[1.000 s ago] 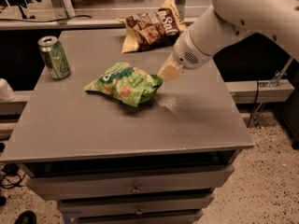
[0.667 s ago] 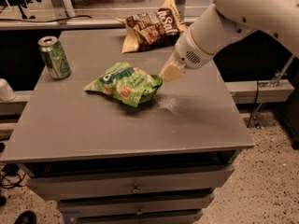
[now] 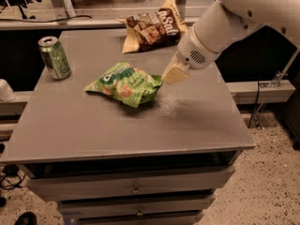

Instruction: Move green rice chip bag near green can

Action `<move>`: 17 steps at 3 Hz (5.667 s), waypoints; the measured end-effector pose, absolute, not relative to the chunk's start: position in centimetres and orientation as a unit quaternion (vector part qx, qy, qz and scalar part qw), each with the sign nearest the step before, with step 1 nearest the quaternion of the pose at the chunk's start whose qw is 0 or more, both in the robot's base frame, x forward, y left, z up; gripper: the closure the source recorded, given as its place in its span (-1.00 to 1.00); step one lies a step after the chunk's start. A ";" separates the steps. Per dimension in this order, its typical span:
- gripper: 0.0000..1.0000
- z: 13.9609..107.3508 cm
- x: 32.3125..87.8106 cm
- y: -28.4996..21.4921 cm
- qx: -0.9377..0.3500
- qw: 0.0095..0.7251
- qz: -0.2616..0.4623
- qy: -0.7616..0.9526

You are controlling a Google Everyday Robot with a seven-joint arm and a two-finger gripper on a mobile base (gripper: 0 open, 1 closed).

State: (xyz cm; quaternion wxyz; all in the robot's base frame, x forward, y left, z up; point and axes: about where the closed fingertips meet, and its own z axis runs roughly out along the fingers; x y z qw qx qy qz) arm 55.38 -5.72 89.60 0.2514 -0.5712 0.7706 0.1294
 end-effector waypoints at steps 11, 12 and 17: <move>-1.00 83.6 60.1 6.7 -0.623 0.261 0.159 0.720; -1.00 84.3 60.0 8.2 -0.628 0.261 0.168 0.713; -1.00 84.0 59.1 11.7 -0.640 0.241 0.193 0.703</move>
Offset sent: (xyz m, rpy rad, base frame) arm -0.0222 0.0221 -0.0184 0.0562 0.0469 0.0438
